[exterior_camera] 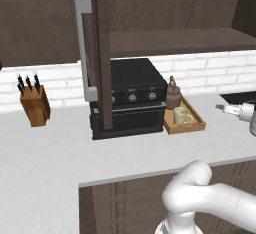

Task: Pick the kettle from the counter and place it on the tray. Then pick the mug from the cabinet and place it on the tray. Then close the cabinet doors.

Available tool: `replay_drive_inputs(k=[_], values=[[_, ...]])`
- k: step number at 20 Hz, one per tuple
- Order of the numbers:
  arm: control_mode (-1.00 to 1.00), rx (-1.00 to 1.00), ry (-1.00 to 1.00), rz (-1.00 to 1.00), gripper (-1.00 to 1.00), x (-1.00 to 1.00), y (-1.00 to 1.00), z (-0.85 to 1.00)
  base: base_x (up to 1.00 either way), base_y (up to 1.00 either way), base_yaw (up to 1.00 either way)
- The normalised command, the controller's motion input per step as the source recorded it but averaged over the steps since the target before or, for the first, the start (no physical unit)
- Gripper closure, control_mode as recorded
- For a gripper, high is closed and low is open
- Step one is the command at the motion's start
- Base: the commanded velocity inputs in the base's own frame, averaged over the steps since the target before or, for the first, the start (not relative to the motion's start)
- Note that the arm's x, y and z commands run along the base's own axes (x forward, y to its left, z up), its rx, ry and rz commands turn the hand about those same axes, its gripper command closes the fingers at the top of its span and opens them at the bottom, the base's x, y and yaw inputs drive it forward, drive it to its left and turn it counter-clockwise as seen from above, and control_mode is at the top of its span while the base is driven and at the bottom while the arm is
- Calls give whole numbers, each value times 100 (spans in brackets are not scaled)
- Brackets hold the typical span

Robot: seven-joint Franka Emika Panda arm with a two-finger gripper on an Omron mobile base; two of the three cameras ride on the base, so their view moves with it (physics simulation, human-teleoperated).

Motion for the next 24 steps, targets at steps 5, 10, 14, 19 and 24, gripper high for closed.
replay_drive_inputs(k=[5,10,14,19,24], values=[[-100,18,0,0,-100,-8,-37,18,0,0,0],[-100,0,-9,-1,100,-30,-67,18,0,0,0],[-100,0,0,-11,100,-9,-51,18,0,0,0],[-100,2,-3,-8,100,-19,-75,12,0,0,0],[-100,18,0,0,100,-3,-43,0,0,0,0]])
